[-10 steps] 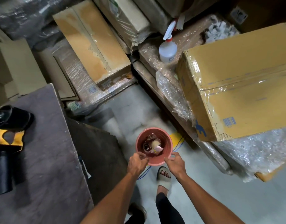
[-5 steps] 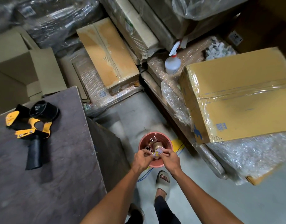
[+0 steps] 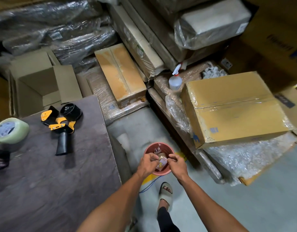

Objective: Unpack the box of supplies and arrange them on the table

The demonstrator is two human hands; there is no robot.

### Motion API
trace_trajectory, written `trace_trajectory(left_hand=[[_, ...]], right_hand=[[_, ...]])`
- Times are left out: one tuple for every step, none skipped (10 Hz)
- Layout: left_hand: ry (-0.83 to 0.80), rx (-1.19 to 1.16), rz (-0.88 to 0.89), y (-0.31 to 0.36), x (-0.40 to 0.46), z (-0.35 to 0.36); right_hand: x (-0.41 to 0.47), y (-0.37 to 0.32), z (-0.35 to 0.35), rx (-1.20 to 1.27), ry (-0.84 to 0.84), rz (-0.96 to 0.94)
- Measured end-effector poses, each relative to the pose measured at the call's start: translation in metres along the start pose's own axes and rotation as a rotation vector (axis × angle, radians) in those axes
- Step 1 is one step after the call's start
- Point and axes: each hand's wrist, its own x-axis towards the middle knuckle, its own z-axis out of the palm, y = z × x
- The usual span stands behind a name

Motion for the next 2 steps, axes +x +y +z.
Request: trace_trajectory(left_hand=[[-0.046, -0.005, 0.045, 0.0, -0.019, -0.003], [-0.091, -0.065, 0.108, -0.02, -0.035, -0.006]], right_hand=[[-0.022, 0.004, 0.001, 0.017, 0.014, -0.027], [-0.056, 0.007, 0.009, 0.05, 0.043, -0.081]])
